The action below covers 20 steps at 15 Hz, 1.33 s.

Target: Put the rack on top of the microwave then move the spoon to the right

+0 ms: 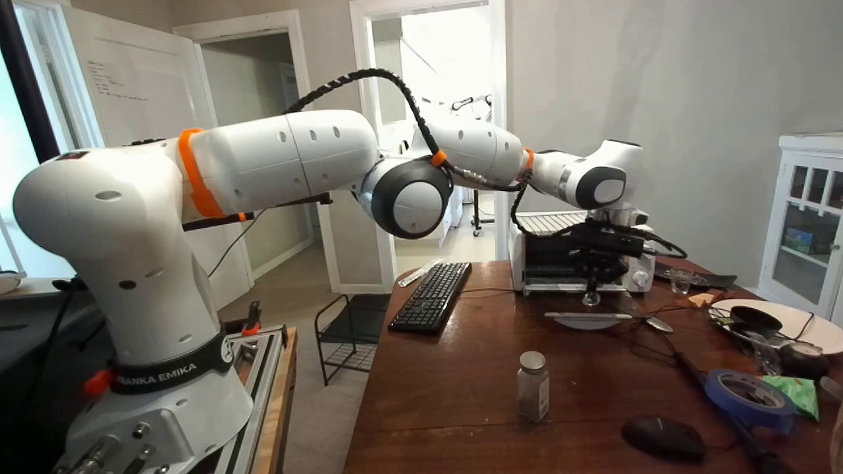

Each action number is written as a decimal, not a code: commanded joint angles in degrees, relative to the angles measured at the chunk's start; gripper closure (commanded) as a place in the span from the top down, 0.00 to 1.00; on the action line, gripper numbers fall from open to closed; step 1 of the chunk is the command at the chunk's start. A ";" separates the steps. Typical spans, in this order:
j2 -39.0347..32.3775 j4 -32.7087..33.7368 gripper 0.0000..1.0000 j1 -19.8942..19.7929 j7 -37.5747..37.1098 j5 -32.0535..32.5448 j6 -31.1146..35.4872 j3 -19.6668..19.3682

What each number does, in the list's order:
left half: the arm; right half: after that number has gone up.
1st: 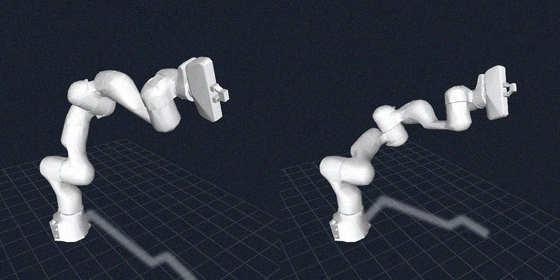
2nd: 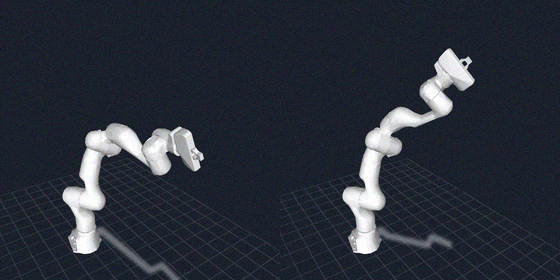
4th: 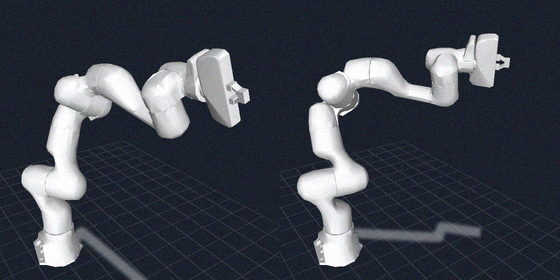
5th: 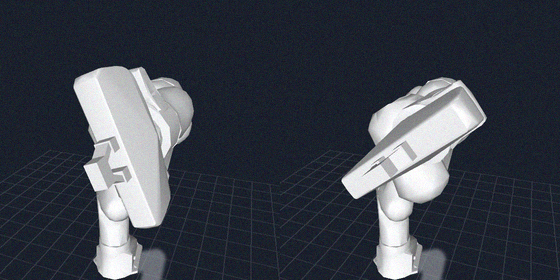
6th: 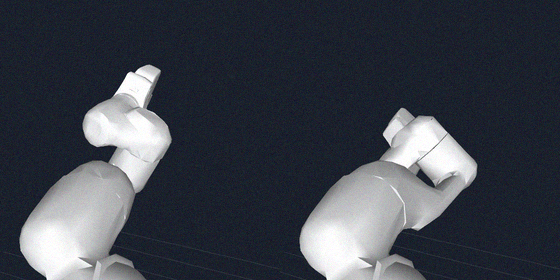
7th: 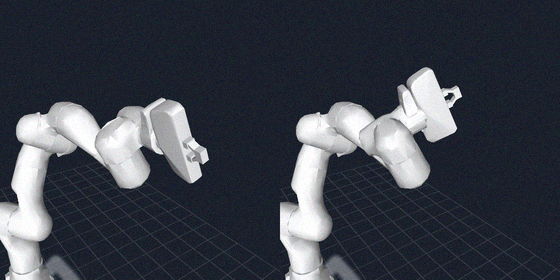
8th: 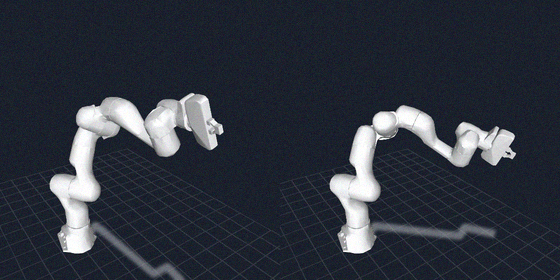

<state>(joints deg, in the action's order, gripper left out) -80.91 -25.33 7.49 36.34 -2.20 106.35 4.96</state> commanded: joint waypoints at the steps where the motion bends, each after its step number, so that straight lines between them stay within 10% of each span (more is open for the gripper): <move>1: 3.52 -1.23 0.02 -1.64 -9.69 1.57 -3.97 -1.81; 10: 0.54 1.54 0.02 -10.42 -26.81 -3.13 -6.76 -0.37; 20: -4.38 -5.25 0.02 -17.93 -35.81 -9.71 6.51 2.11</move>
<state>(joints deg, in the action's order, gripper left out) -85.34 -26.15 -8.83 0.80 -9.46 106.85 5.86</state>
